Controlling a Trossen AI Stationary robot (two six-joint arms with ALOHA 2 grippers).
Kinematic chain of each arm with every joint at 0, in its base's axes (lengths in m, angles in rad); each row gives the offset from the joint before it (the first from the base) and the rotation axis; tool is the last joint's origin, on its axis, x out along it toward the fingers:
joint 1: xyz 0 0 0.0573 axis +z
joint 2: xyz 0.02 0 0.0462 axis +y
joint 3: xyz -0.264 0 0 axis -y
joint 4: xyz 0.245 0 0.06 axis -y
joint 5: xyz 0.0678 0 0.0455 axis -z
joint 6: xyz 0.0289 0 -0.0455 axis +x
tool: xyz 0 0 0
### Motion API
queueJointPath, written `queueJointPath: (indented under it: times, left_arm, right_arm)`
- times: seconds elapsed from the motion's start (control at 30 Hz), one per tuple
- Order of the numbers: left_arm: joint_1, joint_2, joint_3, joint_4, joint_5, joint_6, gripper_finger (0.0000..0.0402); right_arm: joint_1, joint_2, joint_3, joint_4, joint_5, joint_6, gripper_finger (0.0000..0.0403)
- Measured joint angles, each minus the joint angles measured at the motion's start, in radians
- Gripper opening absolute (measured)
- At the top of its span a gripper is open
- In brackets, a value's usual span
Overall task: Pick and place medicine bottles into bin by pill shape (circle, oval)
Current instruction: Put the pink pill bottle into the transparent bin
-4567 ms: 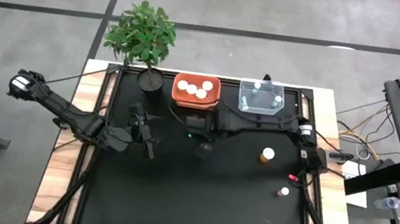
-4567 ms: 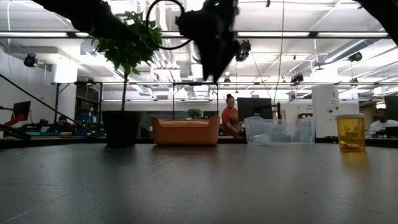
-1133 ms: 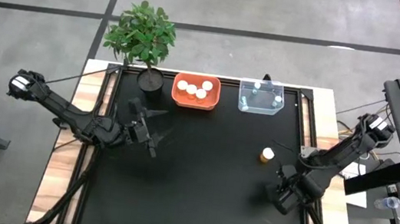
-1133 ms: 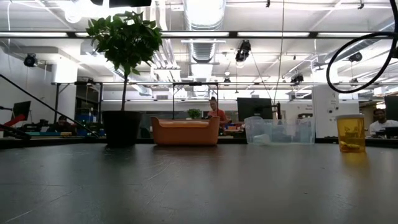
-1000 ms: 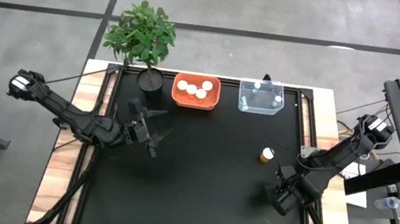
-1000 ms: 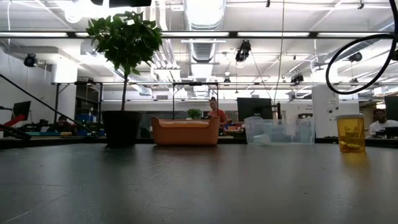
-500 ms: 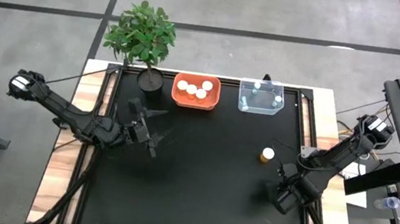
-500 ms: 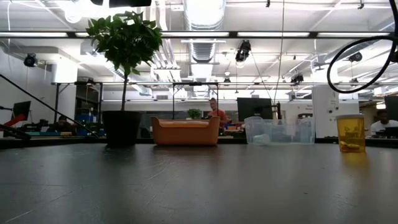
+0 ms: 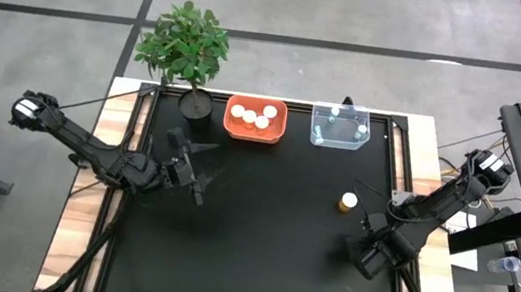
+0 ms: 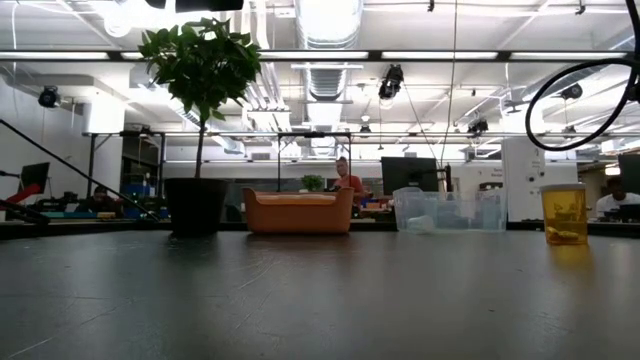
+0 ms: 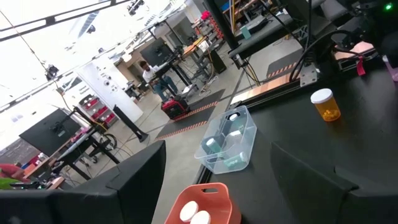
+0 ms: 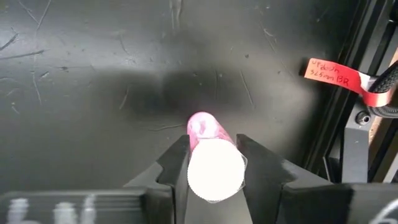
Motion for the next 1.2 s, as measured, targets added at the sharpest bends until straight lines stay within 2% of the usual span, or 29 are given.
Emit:
queueJointPath:
  times: [0.33,0.53,0.63,0.8,1.03,1.2]
  left_arm:
    - [0.0,0.0,0.0,0.0,0.0,0.001,0.027]
    - [0.0,0.0,0.0,0.004,0.0,0.003,0.027]
    - [0.0,0.0,0.0,0.018,0.0,0.006,0.027]
    - [0.0,0.0,0.0,0.023,0.0,0.012,0.027]
    - [0.0,0.005,0.0,0.023,0.0,0.021,0.027]
    - [0.0,0.006,0.0,0.025,0.0,0.022,0.027]
  right_arm:
    - [0.0,0.0,0.005,-0.002,0.001,-0.003,0.0109]
    - [0.0,0.0,0.063,0.0,0.008,-0.011,0.0109]
    - [0.001,0.0,0.112,0.001,0.061,-0.014,0.0109]
    - [-0.005,0.0,0.201,-0.004,0.216,-0.049,0.0109]
    - [-0.077,0.04,0.346,-0.037,0.346,-0.232,0.0109]
    - [-0.181,0.08,0.47,-0.102,0.368,-0.441,0.0109]
